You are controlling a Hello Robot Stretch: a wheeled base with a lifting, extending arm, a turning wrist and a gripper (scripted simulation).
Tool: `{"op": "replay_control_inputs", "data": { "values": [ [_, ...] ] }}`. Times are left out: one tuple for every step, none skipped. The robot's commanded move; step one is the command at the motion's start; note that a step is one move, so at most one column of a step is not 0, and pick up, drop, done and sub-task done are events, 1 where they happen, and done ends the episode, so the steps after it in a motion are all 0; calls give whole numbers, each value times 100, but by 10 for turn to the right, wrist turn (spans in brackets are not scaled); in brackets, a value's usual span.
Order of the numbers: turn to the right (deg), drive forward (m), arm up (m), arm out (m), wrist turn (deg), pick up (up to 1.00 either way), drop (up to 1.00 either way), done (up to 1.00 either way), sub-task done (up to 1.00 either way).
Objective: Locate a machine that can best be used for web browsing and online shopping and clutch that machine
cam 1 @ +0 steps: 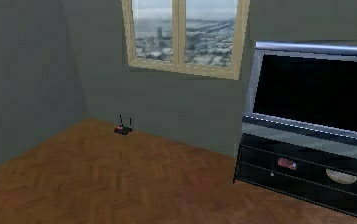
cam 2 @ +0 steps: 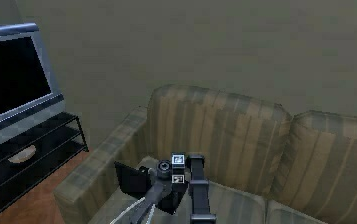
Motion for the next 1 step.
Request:
{"op": "replay_control_inputs", "data": {
  "values": [
    [0,0,0,0,450,0,0,0,0]
  ]
}}
